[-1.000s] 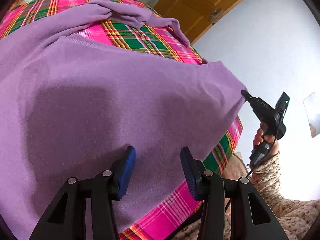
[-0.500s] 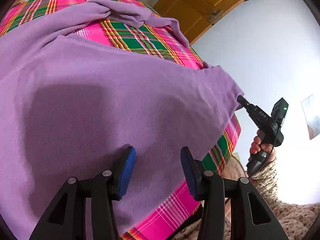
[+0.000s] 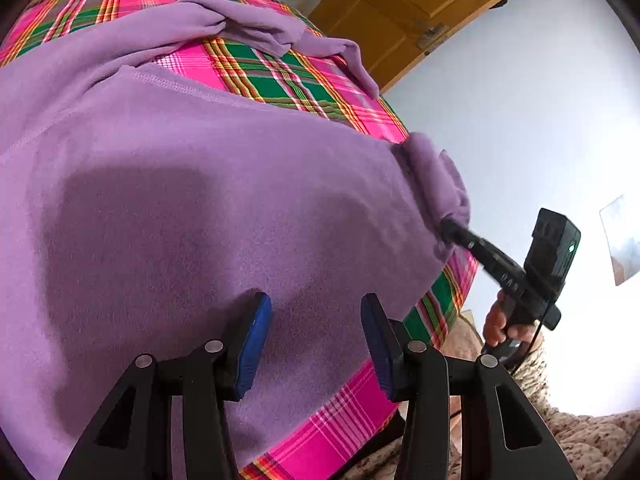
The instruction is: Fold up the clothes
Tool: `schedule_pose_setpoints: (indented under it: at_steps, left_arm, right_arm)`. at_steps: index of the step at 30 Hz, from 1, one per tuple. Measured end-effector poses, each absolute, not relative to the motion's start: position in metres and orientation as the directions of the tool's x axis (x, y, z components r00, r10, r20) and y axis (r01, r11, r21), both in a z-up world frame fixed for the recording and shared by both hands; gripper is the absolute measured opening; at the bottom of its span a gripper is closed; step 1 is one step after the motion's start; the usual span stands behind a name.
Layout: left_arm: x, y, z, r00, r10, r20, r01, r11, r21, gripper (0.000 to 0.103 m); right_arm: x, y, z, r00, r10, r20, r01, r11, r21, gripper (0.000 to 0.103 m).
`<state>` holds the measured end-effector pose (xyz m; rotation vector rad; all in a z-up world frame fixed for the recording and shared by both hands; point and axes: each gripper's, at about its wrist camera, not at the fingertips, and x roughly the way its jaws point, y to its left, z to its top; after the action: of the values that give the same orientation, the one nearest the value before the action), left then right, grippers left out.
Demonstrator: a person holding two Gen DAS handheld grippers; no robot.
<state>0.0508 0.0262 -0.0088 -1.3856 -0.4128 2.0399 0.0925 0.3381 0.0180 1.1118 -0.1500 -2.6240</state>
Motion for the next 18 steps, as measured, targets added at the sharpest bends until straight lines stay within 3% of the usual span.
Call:
schedule_pose_setpoints:
  at_steps: [6, 12, 15, 18]
  left_arm:
    - [0.05, 0.027, -0.01, -0.248, 0.658, -0.711, -0.322, -0.748, -0.58, 0.049]
    - [0.049, 0.026, -0.011, -0.249, 0.661, -0.708, -0.322, -0.746, -0.583, 0.049]
    - [0.049, 0.026, -0.011, -0.25, 0.663, -0.706, -0.321, -0.745, -0.586, 0.049]
    - [0.049, 0.026, -0.011, -0.25, 0.663, -0.705, -0.319, -0.744, -0.587, 0.049]
  right_arm:
    - [0.111, 0.36, 0.031, -0.67, -0.317, -0.671, 0.199, -0.948, 0.25, 0.009]
    - [0.115, 0.403, 0.044, -0.716, -0.355, -0.601, 0.122, -0.911, 0.393, 0.011]
    - [0.111, 0.417, 0.036, -0.682, -0.459, -0.57, 0.12, -0.839, 0.531, 0.018]
    - [0.112, 0.415, 0.032, -0.649, -0.479, -0.592, 0.141, -0.84, 0.525, 0.019]
